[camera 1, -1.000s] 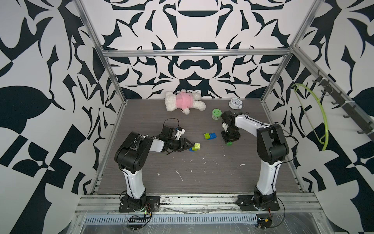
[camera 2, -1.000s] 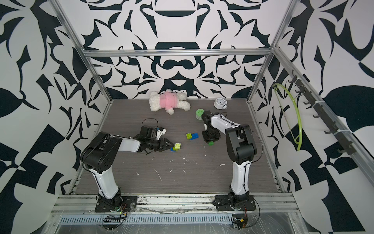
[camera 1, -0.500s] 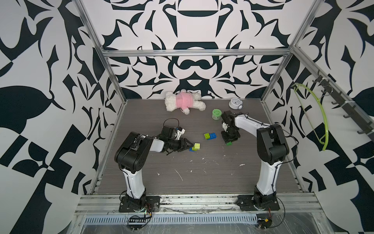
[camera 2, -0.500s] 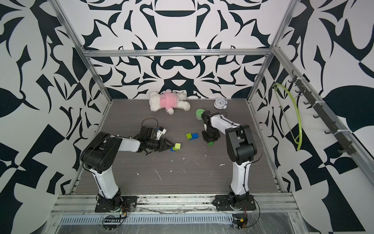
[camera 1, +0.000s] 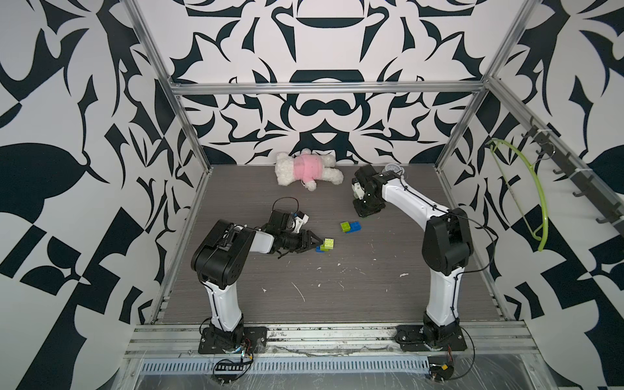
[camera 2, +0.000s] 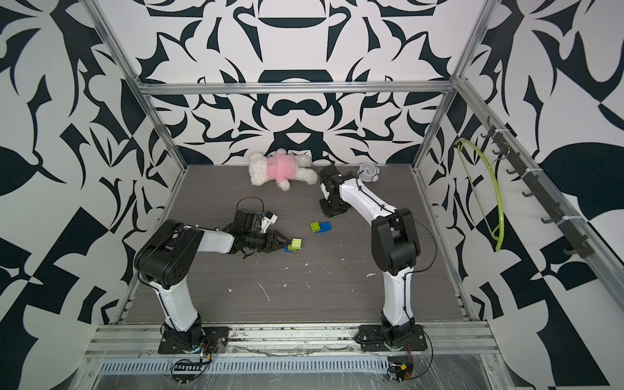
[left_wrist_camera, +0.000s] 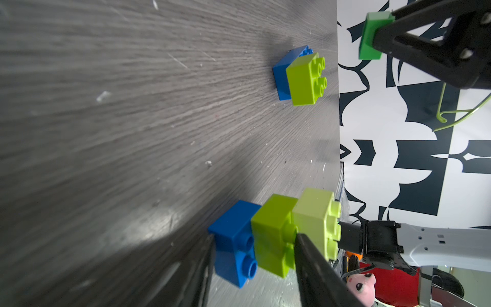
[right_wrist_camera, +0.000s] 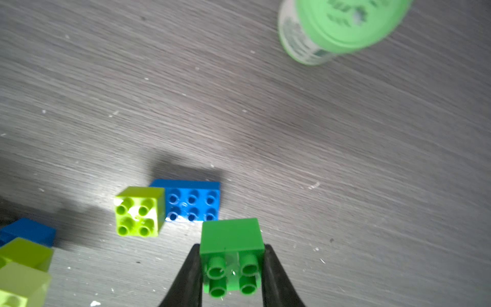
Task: Assemble the letter y with lego
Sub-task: Assemble the lego brick with the lego brick.
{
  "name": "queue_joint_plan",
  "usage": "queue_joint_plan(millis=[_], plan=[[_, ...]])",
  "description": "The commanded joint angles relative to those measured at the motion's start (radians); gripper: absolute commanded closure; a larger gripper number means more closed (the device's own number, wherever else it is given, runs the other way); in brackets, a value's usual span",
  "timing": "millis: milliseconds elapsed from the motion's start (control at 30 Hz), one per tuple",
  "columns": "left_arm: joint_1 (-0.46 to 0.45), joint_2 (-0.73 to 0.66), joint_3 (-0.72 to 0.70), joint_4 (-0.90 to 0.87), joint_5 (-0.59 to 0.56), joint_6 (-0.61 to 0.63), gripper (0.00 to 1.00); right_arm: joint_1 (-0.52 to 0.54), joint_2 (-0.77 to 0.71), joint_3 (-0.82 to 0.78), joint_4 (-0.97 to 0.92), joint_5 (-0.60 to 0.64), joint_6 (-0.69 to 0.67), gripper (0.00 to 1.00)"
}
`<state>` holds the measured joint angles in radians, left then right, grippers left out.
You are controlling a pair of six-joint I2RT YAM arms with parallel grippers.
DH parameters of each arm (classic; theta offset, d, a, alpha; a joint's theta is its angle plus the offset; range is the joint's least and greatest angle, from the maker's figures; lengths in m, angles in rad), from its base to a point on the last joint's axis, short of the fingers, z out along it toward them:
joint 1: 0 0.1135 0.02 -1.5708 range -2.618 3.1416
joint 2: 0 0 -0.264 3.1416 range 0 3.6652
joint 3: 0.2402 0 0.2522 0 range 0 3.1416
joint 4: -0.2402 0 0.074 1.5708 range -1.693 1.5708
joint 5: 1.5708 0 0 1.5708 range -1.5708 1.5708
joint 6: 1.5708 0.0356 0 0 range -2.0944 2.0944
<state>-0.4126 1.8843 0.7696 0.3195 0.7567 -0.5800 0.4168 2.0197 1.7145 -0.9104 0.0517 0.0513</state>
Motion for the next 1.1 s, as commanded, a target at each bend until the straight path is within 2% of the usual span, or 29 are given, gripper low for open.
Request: queue_joint_plan(millis=[0,233,1067], plan=[[0.021,0.113,-0.075,-0.306,-0.258,0.005,0.46,0.01,0.036,0.049,-0.05,-0.003,-0.012,0.84],[0.021,0.11,-0.075,-0.306,-0.259,0.005,0.46,0.023,0.095,0.098,-0.076,0.005,-0.013,0.85],[0.022,0.11,-0.073,-0.306,-0.259,0.004,0.46,0.023,0.146,0.043,-0.081,0.017,-0.002,0.89]])
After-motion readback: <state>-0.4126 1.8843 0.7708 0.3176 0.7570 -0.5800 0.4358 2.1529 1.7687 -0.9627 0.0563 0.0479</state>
